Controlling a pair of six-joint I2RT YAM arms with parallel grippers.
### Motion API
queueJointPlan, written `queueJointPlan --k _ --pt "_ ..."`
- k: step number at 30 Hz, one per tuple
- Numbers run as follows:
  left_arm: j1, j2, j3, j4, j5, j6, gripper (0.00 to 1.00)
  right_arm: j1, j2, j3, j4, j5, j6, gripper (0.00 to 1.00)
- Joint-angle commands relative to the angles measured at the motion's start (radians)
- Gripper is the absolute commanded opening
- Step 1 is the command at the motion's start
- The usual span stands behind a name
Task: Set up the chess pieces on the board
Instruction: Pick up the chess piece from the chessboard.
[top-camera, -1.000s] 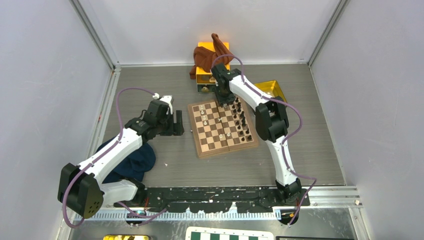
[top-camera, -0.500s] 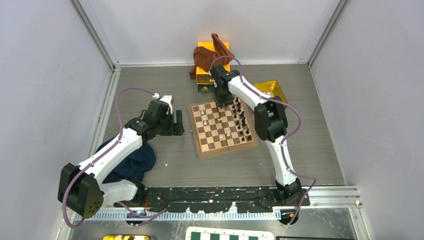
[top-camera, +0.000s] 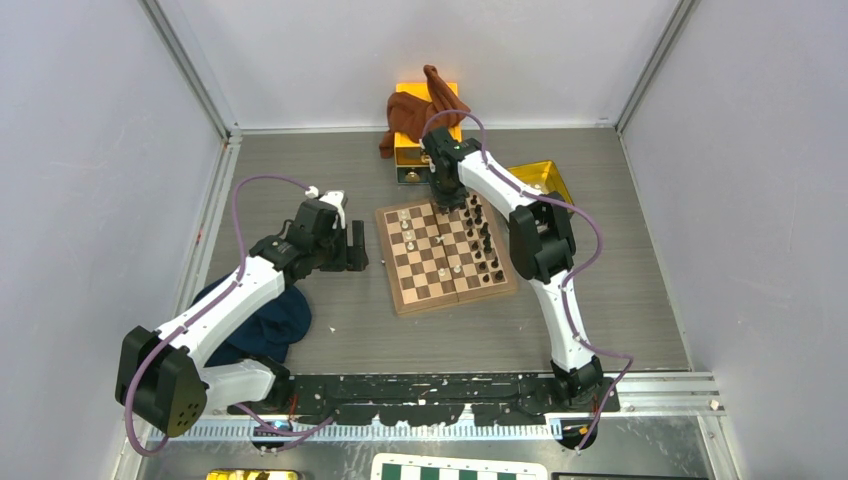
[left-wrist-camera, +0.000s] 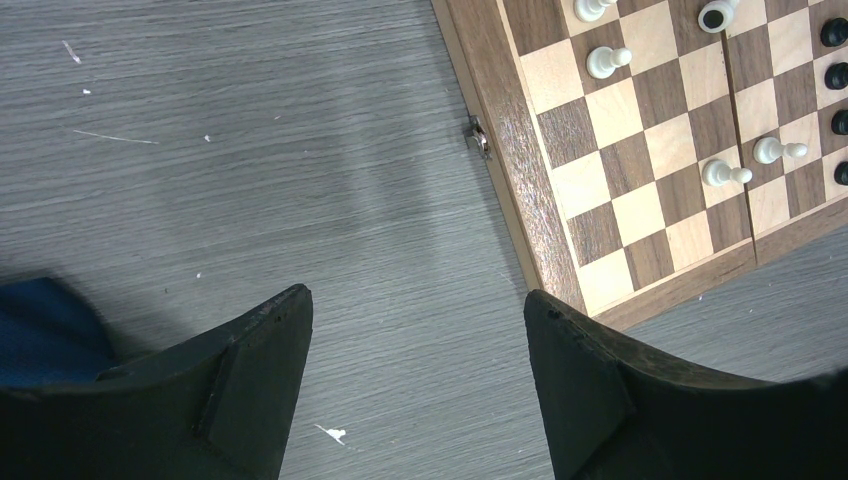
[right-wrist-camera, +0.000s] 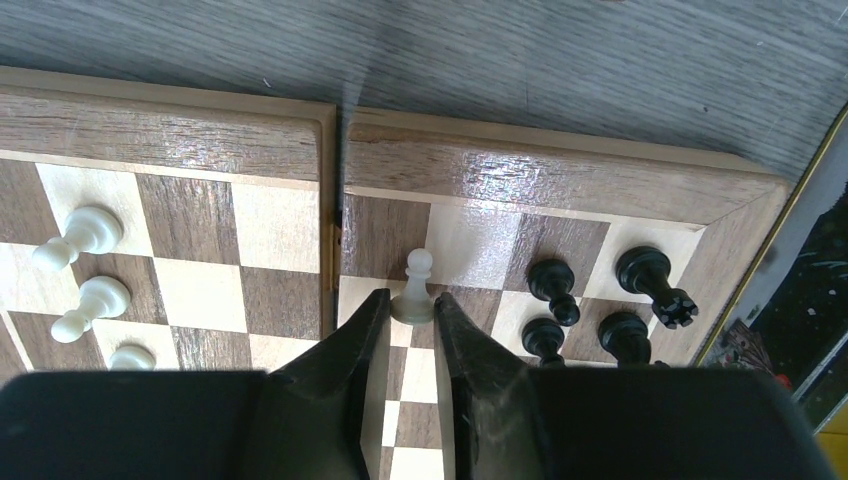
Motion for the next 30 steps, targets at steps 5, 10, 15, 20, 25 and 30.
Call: queueJointPlan --k 5,10,15,20,25,30 --pt "0.005 -0.007 0.006 0.026 0.004 0.003 0.78 -0.010 -0.007 0.024 0.031 -0.014 0.001 0.19" --pt "0.005 -0.009 0.010 0.026 0.002 0.002 0.78 -0.009 -0.045 -0.013 0.049 -0.009 0.011 0.14" --pt "0.005 -0.015 0.018 0.022 0.005 -0.002 0.78 -0.007 -0.091 -0.050 0.076 -0.014 0.014 0.09" --pt "0.005 -0.019 0.034 0.014 0.021 -0.014 0.78 -0.007 -0.142 -0.102 0.106 -0.026 0.014 0.07" --pt "0.005 -0.011 0.084 -0.012 0.047 -0.033 0.78 -0.008 -0.224 -0.184 0.153 -0.060 0.025 0.06" --pt "0.005 0.021 0.190 -0.070 0.134 -0.077 0.77 -0.005 -0.346 -0.291 0.220 -0.148 0.029 0.06"
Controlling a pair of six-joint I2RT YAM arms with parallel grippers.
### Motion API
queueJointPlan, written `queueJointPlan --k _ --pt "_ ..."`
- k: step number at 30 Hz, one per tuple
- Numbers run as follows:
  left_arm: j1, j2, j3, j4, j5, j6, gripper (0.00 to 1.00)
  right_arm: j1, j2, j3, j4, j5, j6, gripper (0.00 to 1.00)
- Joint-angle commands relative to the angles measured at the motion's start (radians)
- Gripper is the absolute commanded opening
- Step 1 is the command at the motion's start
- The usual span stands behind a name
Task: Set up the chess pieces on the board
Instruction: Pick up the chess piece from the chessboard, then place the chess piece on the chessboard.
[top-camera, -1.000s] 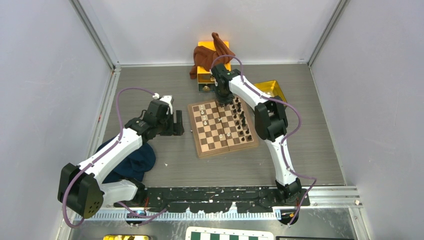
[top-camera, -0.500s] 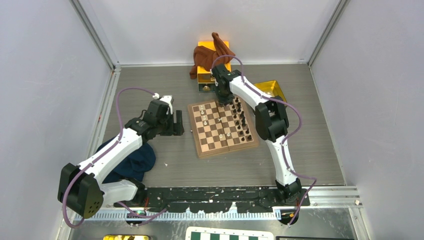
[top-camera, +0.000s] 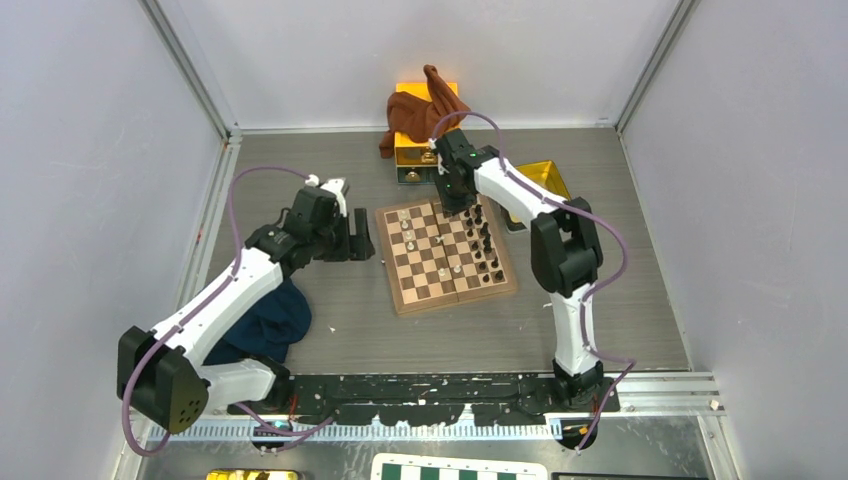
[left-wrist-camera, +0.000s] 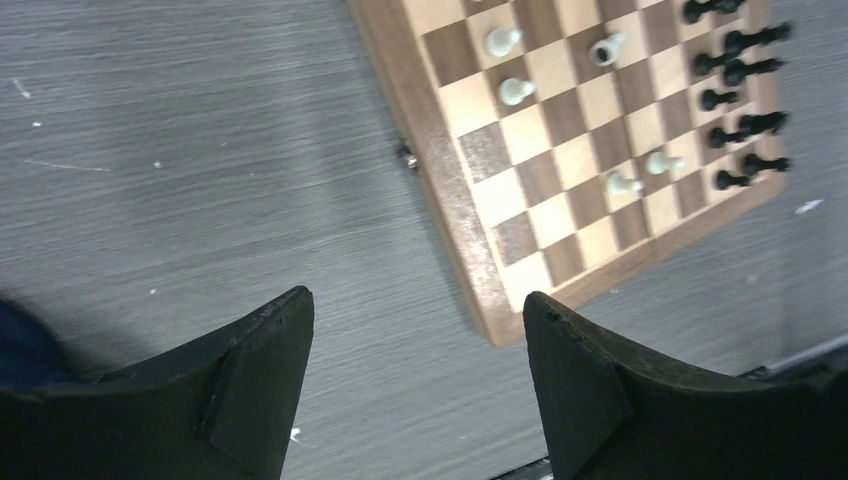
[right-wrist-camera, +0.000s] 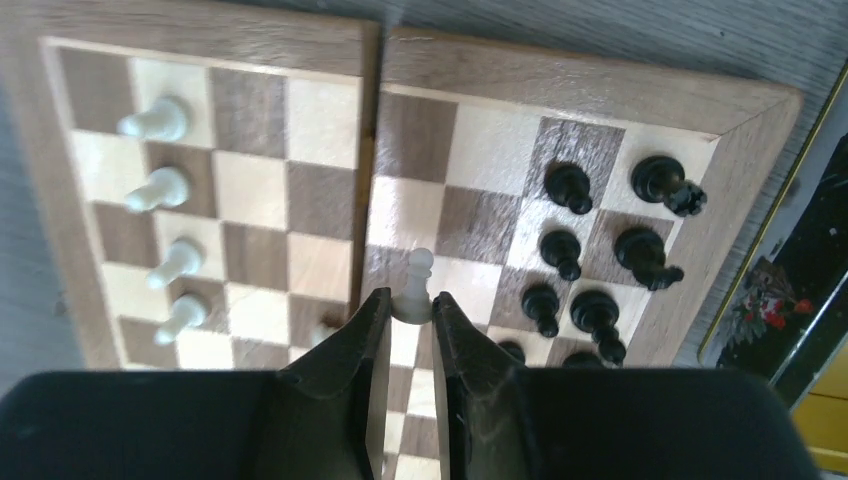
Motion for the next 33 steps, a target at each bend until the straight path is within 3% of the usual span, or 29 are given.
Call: queueJointPlan --k 1,9,15,25,33 --pt "0.005 0.020 0.138 -0.037 0.089 -0.056 0.77 0.002 -0.191 -0.069 0.101 -0.115 0.011 0.06" --pt "0.012 0.091 0.334 -0.116 0.199 -0.165 0.74 0.035 -0.384 -0.237 0.193 -0.253 -0.017 0.06" --pt "0.077 0.124 0.373 -0.096 0.336 -0.304 0.70 0.050 -0.529 -0.367 0.316 -0.351 0.036 0.06" --pt "0.168 0.144 0.241 0.159 0.623 -0.561 0.64 0.060 -0.676 -0.474 0.440 -0.450 0.143 0.05" --pt "0.168 0.155 0.181 0.383 0.725 -0.707 0.62 0.060 -0.704 -0.507 0.513 -0.506 0.207 0.05"
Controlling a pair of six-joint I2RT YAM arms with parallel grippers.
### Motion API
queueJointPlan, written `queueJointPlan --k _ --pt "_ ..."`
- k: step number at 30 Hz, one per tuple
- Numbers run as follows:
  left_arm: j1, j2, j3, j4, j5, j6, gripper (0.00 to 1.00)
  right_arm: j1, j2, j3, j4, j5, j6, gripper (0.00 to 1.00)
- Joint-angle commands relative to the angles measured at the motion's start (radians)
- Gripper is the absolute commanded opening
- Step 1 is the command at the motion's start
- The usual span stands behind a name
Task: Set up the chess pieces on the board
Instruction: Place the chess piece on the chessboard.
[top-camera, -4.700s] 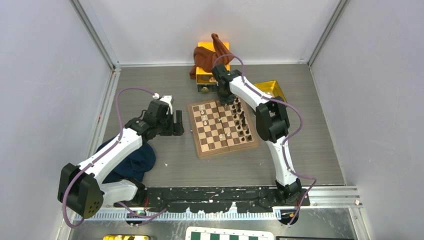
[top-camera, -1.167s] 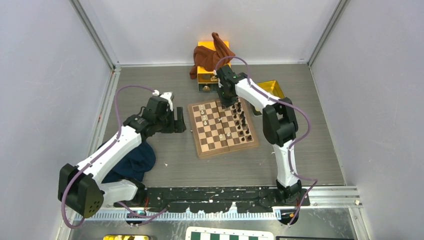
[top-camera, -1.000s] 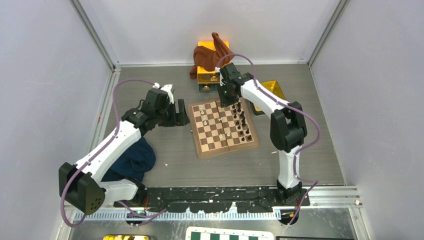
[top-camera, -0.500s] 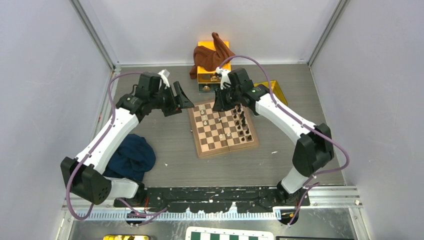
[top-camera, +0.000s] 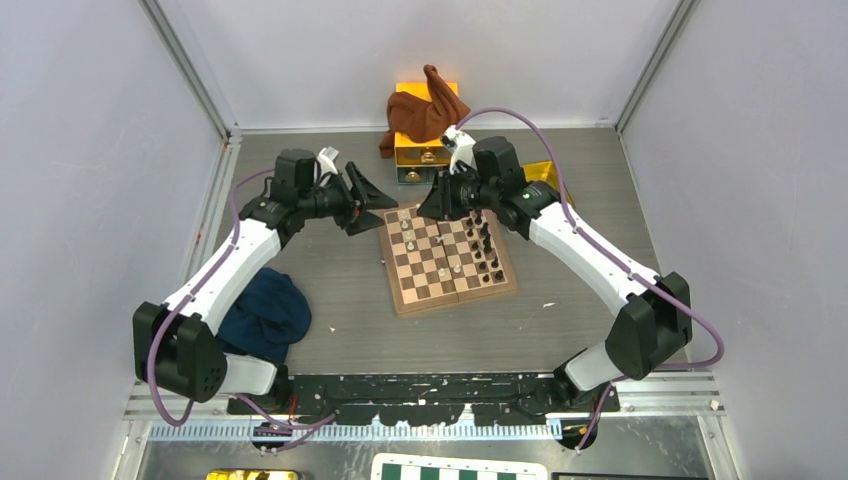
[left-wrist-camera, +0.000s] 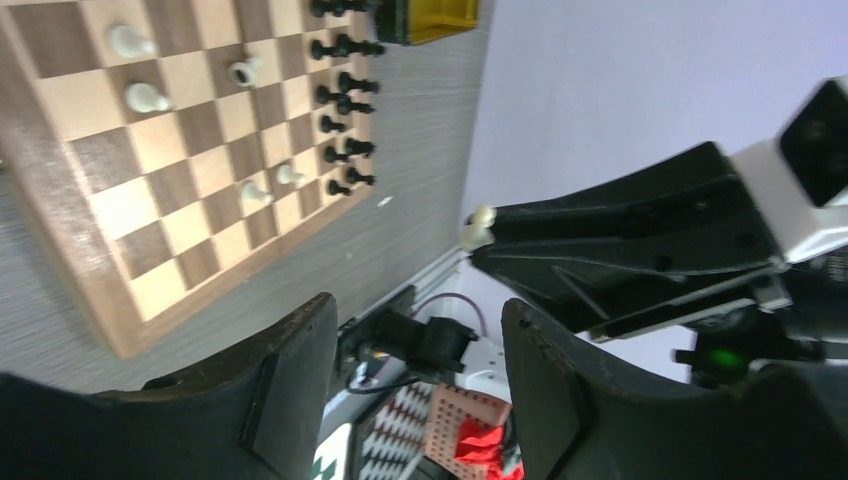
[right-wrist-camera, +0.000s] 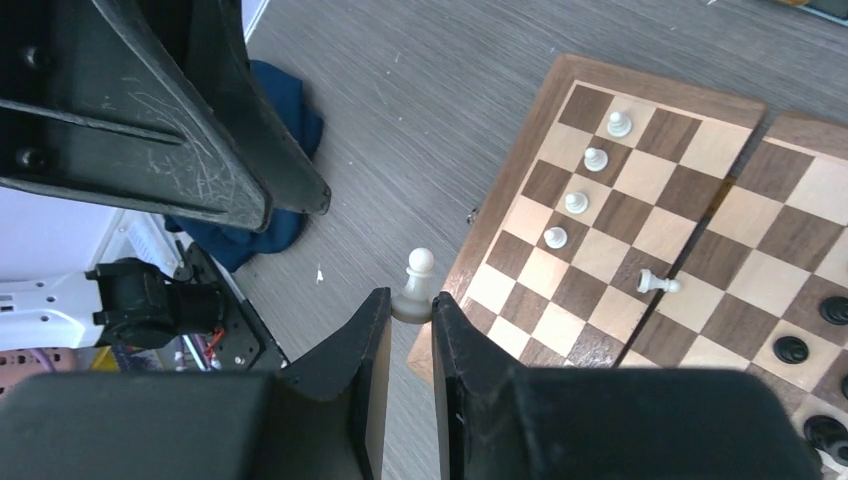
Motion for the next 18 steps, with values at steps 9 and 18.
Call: queueJointPlan --k 9,18 --pt "0.003 0.037 -0.034 0.351 0.156 -0.173 0.56 0.032 -0.027 0.014 0.105 -0.065 0.066 0.05" --pt "-0.011 0.075 -0.039 0.373 0.184 -0.169 0.50 0.051 -0.013 0.030 0.118 -0.062 0.071 0.04"
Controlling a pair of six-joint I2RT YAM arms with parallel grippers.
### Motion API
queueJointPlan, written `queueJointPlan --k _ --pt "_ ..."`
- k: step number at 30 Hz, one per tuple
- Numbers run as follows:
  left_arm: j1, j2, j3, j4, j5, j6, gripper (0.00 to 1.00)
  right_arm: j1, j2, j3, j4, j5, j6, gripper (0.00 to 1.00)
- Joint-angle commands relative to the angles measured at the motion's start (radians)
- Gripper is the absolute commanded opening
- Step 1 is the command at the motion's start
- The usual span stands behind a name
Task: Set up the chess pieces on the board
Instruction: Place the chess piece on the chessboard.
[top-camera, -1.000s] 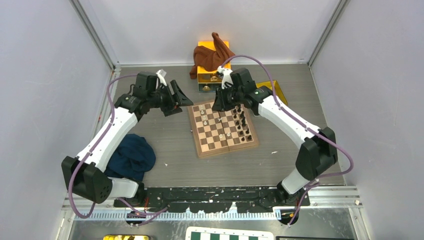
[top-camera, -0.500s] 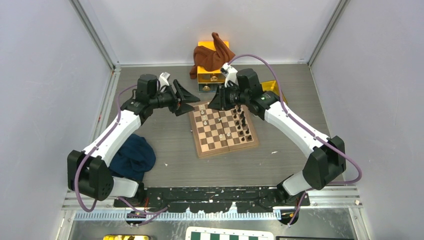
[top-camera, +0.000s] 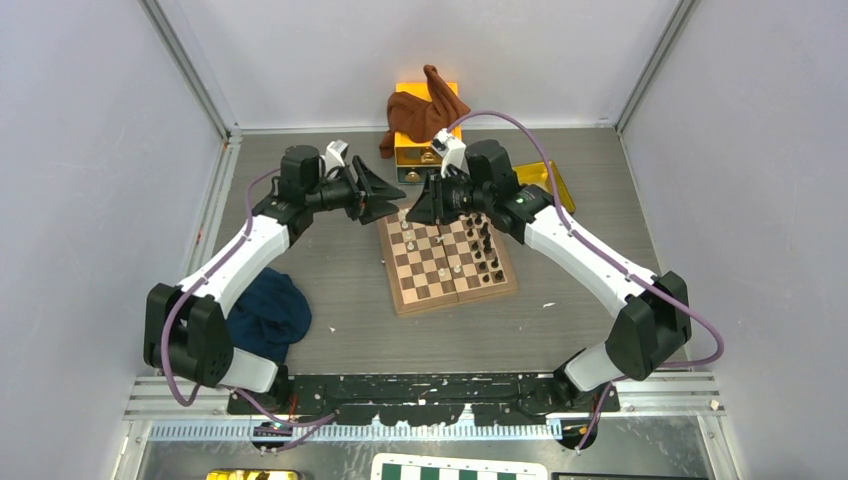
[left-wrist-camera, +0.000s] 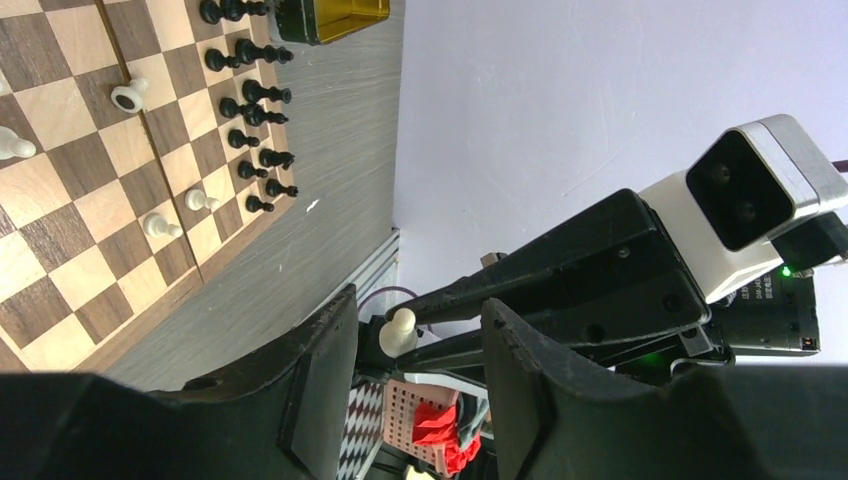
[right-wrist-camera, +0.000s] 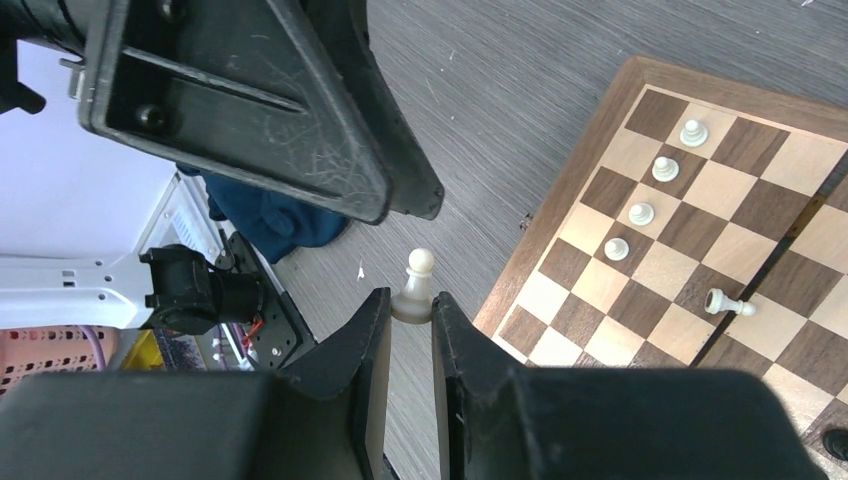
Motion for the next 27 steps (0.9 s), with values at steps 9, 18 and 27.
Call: queueJointPlan --k 9,18,27 --pt "-0.019 0.037 0.022 0.055 0.108 0.014 0.40 0.007 0.006 0.062 0.057 -0.028 -0.006 0.03" --pt "-0.018 0.079 0.052 0.069 0.241 0.046 0.37 0.006 0.001 0.083 -0.002 -0.057 -0.042 0.02" --pt "-0.008 0.094 0.067 0.096 0.290 0.030 0.32 0.006 -0.008 0.096 -0.066 -0.095 -0.069 0.02"
